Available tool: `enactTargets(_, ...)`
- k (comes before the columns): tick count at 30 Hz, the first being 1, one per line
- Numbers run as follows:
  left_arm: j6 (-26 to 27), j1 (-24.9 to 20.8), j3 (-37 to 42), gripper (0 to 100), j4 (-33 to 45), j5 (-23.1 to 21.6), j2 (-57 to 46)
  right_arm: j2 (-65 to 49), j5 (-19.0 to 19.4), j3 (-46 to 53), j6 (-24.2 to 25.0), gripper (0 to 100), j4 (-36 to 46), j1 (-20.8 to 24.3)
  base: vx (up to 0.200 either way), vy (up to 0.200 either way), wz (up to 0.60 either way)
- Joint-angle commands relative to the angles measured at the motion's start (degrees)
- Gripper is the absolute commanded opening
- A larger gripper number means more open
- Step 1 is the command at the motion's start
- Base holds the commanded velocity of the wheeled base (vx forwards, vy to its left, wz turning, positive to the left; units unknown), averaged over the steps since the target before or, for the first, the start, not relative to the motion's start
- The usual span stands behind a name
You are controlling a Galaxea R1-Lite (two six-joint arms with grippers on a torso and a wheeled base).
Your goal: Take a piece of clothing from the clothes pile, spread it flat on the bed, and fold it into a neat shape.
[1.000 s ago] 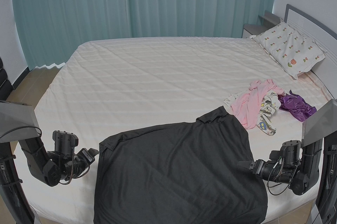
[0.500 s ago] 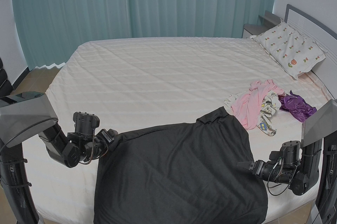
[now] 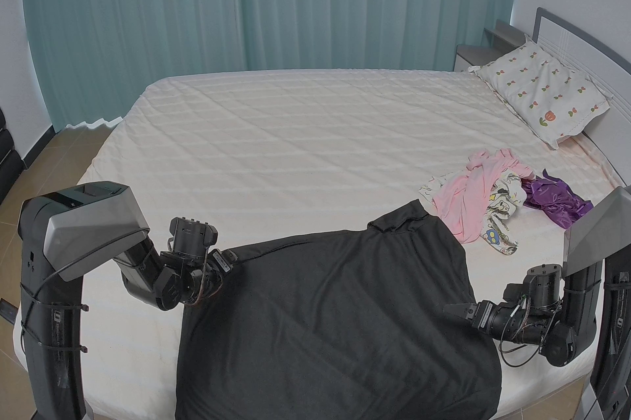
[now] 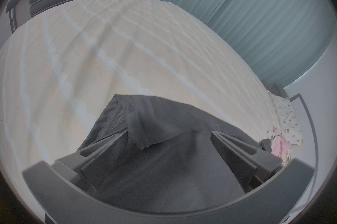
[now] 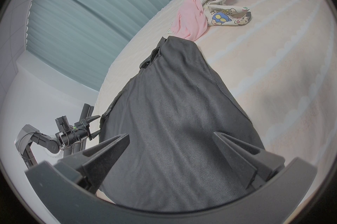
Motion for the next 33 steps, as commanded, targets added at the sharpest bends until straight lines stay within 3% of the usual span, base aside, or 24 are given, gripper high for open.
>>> enactTargets(1,0.02,-0.58,-0.28,100,0.02,0.15,1.08,0.1,-0.05,-0.12,-0.02,100,-0.67,0.02,0.0,0.0,0.0)
enactTargets(6,0.02,-0.49,-2.92,100,0.29,1.2,2.23,0.02,0.04,-0.03,-0.02,100,-0.67,-0.06,0.0,0.0,0.0)
enactTargets(7,0.02,-0.49,-3.0,0,0.29,1.29,2.23,0.02,-0.05,-0.03,-0.02,100,-0.67,-0.06,0.0,0.0,0.0)
enactTargets(13,0.02,1.53,-5.29,0,0.72,4.19,2.67,0.1,-0.05,-0.03,-0.02,100,-0.67,0.02,0.0,0.0,0.0)
enactTargets(21,0.55,5.22,-8.98,0,1.34,4.19,2.32,-0.42,-0.05,-0.29,-0.02,100,-0.67,0.02,0.0,0.0,0.0)
enactTargets(33,6.7,7.51,-19.35,0,4.24,3.57,7.24,-0.42,-0.58,-8.99,-0.02,100,-0.58,0.02,0.0,0.0,0.0)
